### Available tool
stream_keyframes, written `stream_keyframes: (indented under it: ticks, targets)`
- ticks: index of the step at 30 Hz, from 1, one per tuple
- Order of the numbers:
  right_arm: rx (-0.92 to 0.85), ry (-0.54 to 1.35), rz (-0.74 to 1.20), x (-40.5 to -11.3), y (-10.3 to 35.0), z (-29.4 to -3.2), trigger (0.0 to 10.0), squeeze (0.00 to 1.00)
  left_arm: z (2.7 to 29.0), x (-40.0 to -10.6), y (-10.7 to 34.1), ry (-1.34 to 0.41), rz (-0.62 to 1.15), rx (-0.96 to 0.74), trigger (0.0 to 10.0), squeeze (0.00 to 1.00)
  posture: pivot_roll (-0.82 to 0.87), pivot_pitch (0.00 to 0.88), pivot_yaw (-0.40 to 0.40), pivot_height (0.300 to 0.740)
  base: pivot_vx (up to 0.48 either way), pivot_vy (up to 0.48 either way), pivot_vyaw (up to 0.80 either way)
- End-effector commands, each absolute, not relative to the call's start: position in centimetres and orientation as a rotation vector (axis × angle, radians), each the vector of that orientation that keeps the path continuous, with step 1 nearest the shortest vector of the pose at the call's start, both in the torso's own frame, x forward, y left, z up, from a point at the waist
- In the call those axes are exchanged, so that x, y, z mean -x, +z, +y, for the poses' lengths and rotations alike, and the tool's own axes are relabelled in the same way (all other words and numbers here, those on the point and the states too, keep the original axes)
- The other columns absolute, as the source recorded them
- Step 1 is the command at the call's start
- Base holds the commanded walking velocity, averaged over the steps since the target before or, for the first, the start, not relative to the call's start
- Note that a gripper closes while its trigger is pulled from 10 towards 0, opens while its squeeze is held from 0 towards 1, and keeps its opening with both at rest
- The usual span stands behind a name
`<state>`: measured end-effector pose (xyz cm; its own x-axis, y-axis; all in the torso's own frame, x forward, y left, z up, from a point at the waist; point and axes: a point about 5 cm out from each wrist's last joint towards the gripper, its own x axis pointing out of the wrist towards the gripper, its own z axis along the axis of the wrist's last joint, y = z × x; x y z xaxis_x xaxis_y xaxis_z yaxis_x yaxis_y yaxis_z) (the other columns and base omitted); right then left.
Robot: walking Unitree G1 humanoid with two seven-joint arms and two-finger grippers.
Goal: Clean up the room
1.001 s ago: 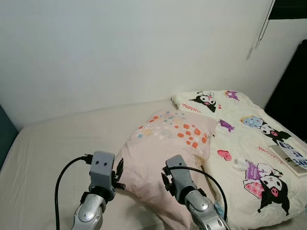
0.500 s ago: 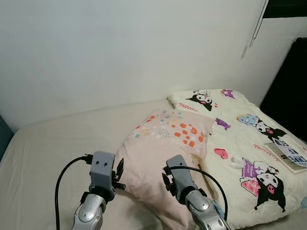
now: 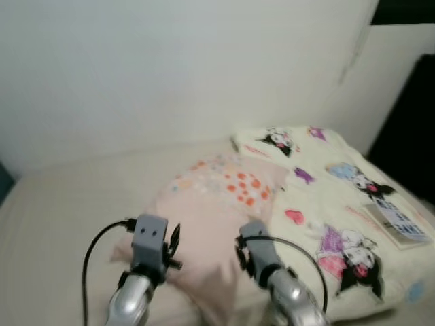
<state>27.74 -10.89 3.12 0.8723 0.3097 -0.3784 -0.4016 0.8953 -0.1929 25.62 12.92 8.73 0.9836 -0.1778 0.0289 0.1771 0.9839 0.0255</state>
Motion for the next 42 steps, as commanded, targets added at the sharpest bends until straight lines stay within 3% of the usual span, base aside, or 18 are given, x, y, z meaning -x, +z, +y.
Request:
stream_keyframes:
  ticks: [1,14,23,42]
  targets:
    - [0.280,0.381,0.350,-27.7,3.1,-10.9,10.0,0.00,13.1,-25.5,8.4,-0.170,-0.013,-0.031,10.0,0.00,0.06,0.018,-0.024,0.740,0.000,-0.480,0.80]
    - [0.285,0.375,0.352,-27.7,3.1,-11.0,10.0,0.00,13.2,-25.5,8.3,-0.163,-0.006,-0.037,10.0,0.00,0.06,0.019,-0.024,0.740,0.000,-0.480,0.80]
    - [0.253,0.349,0.355,-27.9,3.2,-11.2,10.0,0.00,13.5,-25.6,8.2,-0.140,0.001,-0.055,10.0,0.00,0.06,0.015,-0.025,0.740,0.000,-0.480,0.00]
    - [0.246,0.340,0.353,-27.9,3.1,-11.2,10.0,0.00,14.0,-26.1,7.2,-0.111,0.088,-0.128,10.0,0.00,0.06,0.006,-0.017,0.740,0.000,0.224,0.00]
